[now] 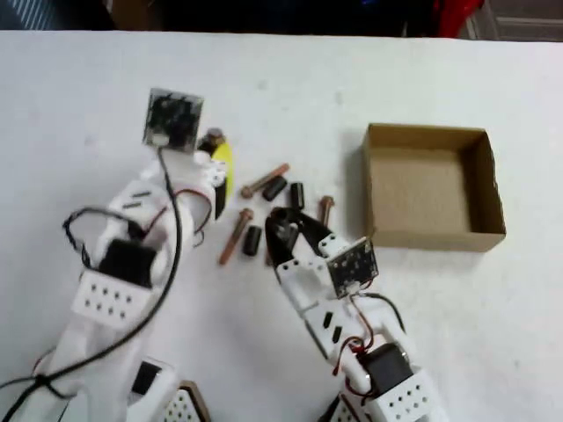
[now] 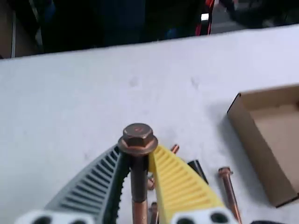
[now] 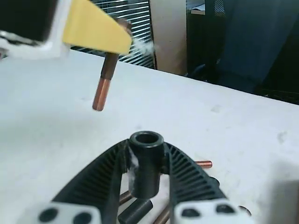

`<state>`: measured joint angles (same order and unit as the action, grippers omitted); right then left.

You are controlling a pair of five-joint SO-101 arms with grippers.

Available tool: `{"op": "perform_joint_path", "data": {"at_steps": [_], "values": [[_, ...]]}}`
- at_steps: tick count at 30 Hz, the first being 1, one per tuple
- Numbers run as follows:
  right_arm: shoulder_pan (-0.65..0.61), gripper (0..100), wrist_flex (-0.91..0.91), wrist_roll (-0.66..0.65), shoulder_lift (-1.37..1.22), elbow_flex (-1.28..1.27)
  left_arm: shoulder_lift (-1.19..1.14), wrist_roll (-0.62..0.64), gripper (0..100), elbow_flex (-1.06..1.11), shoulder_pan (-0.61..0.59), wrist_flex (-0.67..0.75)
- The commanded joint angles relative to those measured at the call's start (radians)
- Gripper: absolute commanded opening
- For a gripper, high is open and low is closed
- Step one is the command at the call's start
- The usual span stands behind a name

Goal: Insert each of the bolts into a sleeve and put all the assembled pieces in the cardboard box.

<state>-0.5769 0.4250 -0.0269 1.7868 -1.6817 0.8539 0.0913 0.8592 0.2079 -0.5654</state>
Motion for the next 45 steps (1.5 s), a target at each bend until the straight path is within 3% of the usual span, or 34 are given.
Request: {"op": "perform_joint_path", "data": {"at_steps": [1, 6, 20, 32, 38, 45], "values": [[-0.007, 1.7, 0.001, 0.009, 0.012, -0.009, 0.13, -0.008, 2, 0.095, 0.059, 0.198], [-0.008, 1.7, 0.001, 0.011, 0.012, -0.009, 0.249, -0.008, 2, 0.183, 0.15, 0.27], [-0.067, 1.7, 0.024, -0.063, 0.013, -0.009, 0.45, -0.006, 2, 0.262, 0.289, 0.262], [-0.067, 1.7, 0.022, -0.063, 0.013, -0.009, 0.558, -0.006, 2, 0.379, 0.294, 0.262], [-0.067, 1.7, 0.01, -0.063, 0.015, -0.009, 0.576, 0.112, 2, 0.381, 0.289, 0.221], [-0.067, 1.7, -0.015, -0.063, 0.013, -0.009, 0.579, 0.126, 2, 0.382, 0.286, 0.199]]}}
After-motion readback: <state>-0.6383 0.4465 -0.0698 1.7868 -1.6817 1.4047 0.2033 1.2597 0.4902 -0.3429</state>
